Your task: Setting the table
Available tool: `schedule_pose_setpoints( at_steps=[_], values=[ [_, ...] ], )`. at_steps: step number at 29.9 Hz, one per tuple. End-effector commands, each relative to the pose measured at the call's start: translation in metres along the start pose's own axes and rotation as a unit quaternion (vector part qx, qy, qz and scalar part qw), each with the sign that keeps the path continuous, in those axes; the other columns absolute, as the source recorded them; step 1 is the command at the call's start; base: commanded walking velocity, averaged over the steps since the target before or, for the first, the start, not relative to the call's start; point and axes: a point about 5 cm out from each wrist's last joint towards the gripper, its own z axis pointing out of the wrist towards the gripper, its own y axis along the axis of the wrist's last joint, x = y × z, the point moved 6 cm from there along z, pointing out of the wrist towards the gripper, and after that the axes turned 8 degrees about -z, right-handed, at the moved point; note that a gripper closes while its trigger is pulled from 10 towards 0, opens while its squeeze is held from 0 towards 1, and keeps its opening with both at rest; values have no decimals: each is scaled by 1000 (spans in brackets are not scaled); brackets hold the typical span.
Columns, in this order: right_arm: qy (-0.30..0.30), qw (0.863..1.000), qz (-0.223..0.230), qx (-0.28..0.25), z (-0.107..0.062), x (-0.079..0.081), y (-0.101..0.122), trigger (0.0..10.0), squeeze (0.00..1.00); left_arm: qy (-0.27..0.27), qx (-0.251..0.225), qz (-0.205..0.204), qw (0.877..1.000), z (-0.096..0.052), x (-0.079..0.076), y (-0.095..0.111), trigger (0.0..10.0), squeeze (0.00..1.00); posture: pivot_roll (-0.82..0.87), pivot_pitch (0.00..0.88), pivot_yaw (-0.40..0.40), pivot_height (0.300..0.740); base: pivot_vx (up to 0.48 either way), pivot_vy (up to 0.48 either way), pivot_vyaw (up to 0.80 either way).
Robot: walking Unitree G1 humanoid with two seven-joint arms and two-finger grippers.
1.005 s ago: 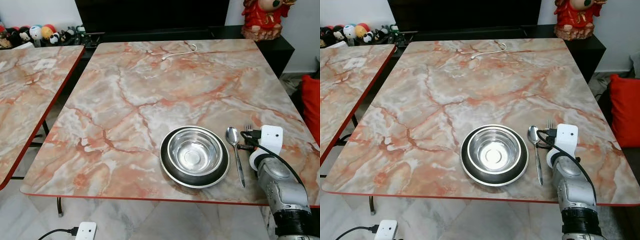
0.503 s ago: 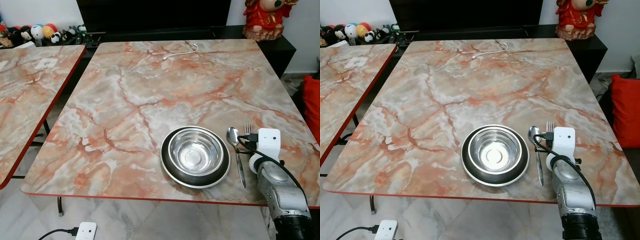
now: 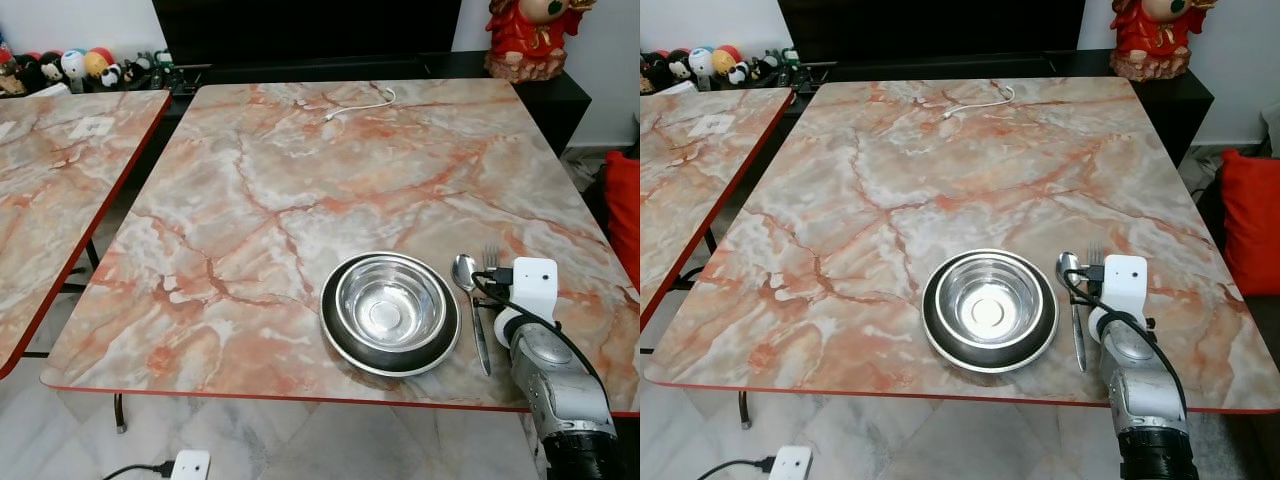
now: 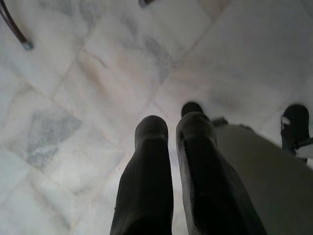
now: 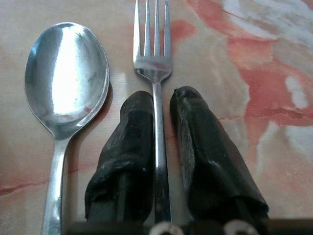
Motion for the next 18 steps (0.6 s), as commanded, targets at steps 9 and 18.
schedule_pose_setpoints(
  at_steps=[9,18],
  values=[
    [-38,997,29,-53,-6,-15,18,10000,0,-3,8,10,1000,3,-15,2,10000,0,-111,117,61,740,0,0,0],
    [-36,995,43,-81,-8,-15,28,10000,0,-6,7,15,1000,3,-17,3,10000,0,-111,115,57,740,0,0,0]
  ],
)
